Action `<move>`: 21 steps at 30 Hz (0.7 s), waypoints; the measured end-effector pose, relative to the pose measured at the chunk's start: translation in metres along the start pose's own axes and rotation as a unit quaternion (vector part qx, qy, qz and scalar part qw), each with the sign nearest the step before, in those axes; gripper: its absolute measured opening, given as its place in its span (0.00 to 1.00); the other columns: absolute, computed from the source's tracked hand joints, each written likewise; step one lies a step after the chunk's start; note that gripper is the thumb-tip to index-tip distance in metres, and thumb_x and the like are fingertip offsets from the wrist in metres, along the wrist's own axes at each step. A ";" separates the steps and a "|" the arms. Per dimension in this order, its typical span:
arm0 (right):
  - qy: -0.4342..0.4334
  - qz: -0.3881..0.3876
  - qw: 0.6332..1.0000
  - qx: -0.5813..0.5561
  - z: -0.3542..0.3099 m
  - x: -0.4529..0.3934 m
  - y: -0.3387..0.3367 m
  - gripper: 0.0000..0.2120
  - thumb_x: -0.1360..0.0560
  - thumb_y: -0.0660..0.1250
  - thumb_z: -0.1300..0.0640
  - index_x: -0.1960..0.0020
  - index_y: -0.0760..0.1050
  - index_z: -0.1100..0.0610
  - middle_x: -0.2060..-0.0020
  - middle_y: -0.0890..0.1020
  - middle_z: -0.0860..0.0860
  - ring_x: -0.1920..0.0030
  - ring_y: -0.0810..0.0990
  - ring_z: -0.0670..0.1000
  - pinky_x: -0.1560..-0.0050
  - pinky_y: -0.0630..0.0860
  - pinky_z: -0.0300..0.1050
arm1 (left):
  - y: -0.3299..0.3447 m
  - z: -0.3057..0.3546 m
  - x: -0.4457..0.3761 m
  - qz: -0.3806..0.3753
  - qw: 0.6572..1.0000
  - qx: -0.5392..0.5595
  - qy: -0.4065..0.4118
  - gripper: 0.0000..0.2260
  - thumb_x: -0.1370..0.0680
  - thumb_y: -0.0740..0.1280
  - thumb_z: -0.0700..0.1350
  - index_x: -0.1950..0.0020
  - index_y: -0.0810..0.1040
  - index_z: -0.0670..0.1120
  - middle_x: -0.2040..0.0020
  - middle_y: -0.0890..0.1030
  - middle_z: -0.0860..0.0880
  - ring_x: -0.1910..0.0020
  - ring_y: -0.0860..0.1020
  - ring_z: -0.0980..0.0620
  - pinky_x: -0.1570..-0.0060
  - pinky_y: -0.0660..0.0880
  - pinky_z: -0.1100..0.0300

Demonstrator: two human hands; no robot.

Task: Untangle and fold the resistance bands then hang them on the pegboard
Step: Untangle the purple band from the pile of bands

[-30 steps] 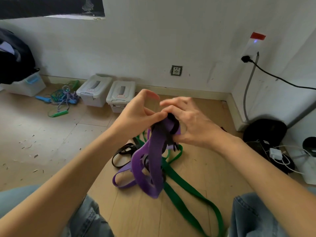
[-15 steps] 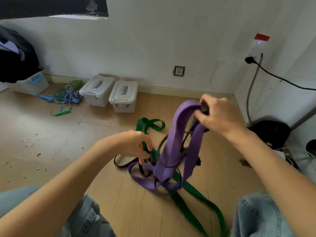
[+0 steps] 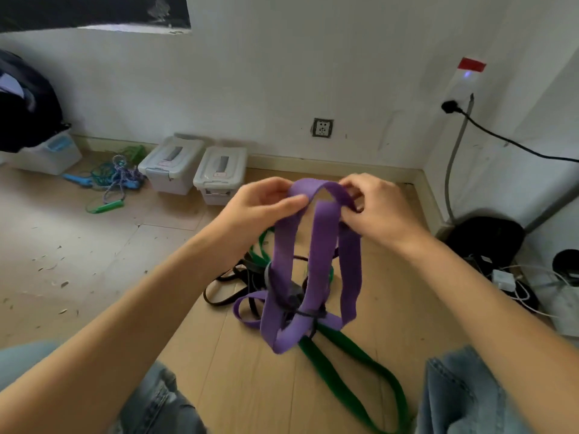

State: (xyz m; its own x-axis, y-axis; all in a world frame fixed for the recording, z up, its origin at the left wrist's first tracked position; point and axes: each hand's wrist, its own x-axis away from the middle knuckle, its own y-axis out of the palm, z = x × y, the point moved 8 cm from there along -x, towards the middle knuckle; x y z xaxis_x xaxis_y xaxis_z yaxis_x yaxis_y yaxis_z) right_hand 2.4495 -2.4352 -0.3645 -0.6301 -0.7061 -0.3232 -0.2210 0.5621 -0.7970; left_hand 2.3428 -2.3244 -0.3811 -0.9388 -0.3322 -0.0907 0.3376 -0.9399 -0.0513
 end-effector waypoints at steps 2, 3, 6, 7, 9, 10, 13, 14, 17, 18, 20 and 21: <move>-0.023 -0.122 0.991 -0.056 -0.014 0.009 0.031 0.26 0.31 0.70 0.62 0.35 0.68 0.50 0.50 0.75 0.43 0.56 0.77 0.44 0.62 0.70 0.28 | 0.007 0.010 0.002 -0.033 0.994 0.108 -0.010 0.08 0.27 0.65 0.44 0.52 0.78 0.41 0.59 0.79 0.46 0.59 0.76 0.53 0.57 0.73 0.63; -0.032 -0.175 0.980 -0.084 -0.021 0.015 0.046 0.26 0.29 0.70 0.62 0.35 0.67 0.48 0.51 0.76 0.41 0.57 0.77 0.42 0.62 0.71 0.27 | 0.008 0.012 0.002 -0.037 0.991 0.125 -0.015 0.08 0.26 0.63 0.43 0.52 0.77 0.40 0.59 0.78 0.45 0.59 0.75 0.52 0.56 0.72 0.62; -0.015 -0.206 0.967 -0.150 -0.025 0.018 0.059 0.10 0.26 0.67 0.60 0.48 0.73 0.48 0.57 0.81 0.44 0.57 0.79 0.42 0.58 0.74 0.33 | -0.002 0.009 0.005 -0.020 0.997 0.065 -0.048 0.06 0.23 0.61 0.42 0.52 0.76 0.41 0.61 0.77 0.47 0.60 0.74 0.52 0.57 0.71 0.60; -0.003 -0.177 0.971 -0.161 -0.023 0.014 0.052 0.06 0.26 0.66 0.60 0.52 0.74 0.51 0.59 0.81 0.47 0.59 0.78 0.44 0.58 0.74 0.37 | -0.006 0.005 0.006 -0.018 0.998 0.010 -0.060 0.07 0.23 0.62 0.44 0.50 0.76 0.42 0.61 0.78 0.49 0.60 0.75 0.53 0.57 0.72 0.61; 0.027 -0.100 0.976 -0.193 -0.014 0.005 0.034 0.06 0.25 0.65 0.62 0.59 0.74 0.52 0.63 0.80 0.49 0.61 0.77 0.48 0.60 0.72 0.43 | -0.010 -0.008 0.008 -0.040 0.991 -0.103 -0.082 0.16 0.27 0.66 0.52 0.44 0.75 0.45 0.55 0.81 0.51 0.56 0.79 0.53 0.53 0.77 0.58; 0.044 -0.062 0.973 -0.216 -0.010 0.002 0.024 0.08 0.26 0.65 0.63 0.61 0.74 0.52 0.65 0.79 0.49 0.61 0.77 0.48 0.60 0.72 0.43 | -0.008 -0.017 0.009 -0.066 0.984 -0.134 -0.096 0.21 0.29 0.67 0.56 0.41 0.74 0.47 0.51 0.81 0.50 0.52 0.80 0.53 0.49 0.77 0.56; 0.080 0.019 0.959 -0.270 -0.003 -0.001 0.005 0.10 0.26 0.64 0.62 0.64 0.73 0.51 0.70 0.78 0.44 0.69 0.75 0.38 0.68 0.70 0.32 | 0.019 -0.041 0.020 -0.156 0.971 -0.128 -0.130 0.22 0.30 0.71 0.55 0.40 0.74 0.48 0.45 0.81 0.50 0.46 0.79 0.54 0.42 0.75 0.54; 0.099 0.045 0.952 -0.286 0.002 0.000 0.001 0.10 0.25 0.63 0.61 0.64 0.72 0.51 0.71 0.76 0.44 0.72 0.73 0.37 0.72 0.68 0.30 | 0.027 -0.047 0.021 -0.156 0.972 -0.124 -0.124 0.19 0.29 0.71 0.51 0.41 0.76 0.46 0.45 0.81 0.49 0.46 0.80 0.52 0.41 0.74 0.53; 0.150 0.094 0.931 -0.319 0.016 0.004 -0.005 0.10 0.24 0.61 0.60 0.64 0.70 0.51 0.72 0.74 0.47 0.73 0.71 0.44 0.78 0.64 0.34 | 0.029 -0.047 0.013 -0.080 0.978 -0.180 -0.075 0.13 0.28 0.71 0.40 0.45 0.78 0.38 0.49 0.81 0.41 0.49 0.79 0.45 0.42 0.74 0.46; 0.148 0.096 0.930 -0.321 0.017 0.004 -0.006 0.10 0.24 0.60 0.60 0.63 0.69 0.51 0.71 0.74 0.48 0.72 0.71 0.46 0.79 0.64 0.35 | 0.025 -0.043 0.012 -0.054 0.977 -0.194 -0.068 0.12 0.28 0.71 0.38 0.47 0.77 0.36 0.51 0.81 0.41 0.51 0.80 0.44 0.44 0.75 0.46; 0.118 0.076 0.945 -0.295 0.013 0.001 -0.010 0.09 0.24 0.61 0.62 0.61 0.70 0.51 0.70 0.75 0.50 0.73 0.72 0.48 0.80 0.65 0.37 | 0.010 -0.027 0.008 0.005 0.982 -0.179 -0.058 0.10 0.29 0.70 0.37 0.49 0.77 0.36 0.54 0.82 0.40 0.54 0.81 0.43 0.49 0.78 0.49; 0.095 0.044 0.963 -0.249 0.011 -0.001 -0.011 0.09 0.24 0.61 0.63 0.59 0.71 0.51 0.69 0.76 0.50 0.73 0.74 0.49 0.81 0.66 0.38 | -0.001 -0.013 0.006 0.041 0.987 -0.153 -0.040 0.09 0.28 0.70 0.36 0.49 0.76 0.37 0.54 0.82 0.41 0.56 0.82 0.45 0.51 0.79 0.52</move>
State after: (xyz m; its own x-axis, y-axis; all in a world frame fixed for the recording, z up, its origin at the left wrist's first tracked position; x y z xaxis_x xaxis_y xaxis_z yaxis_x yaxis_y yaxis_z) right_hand 2.4608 -2.4449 -0.3609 -0.7775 -0.5808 -0.2410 -0.4600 0.7866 -0.4118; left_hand 2.3375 -2.3247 -0.3941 -0.9057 -0.4229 -0.0292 0.4060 -0.8456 -0.3466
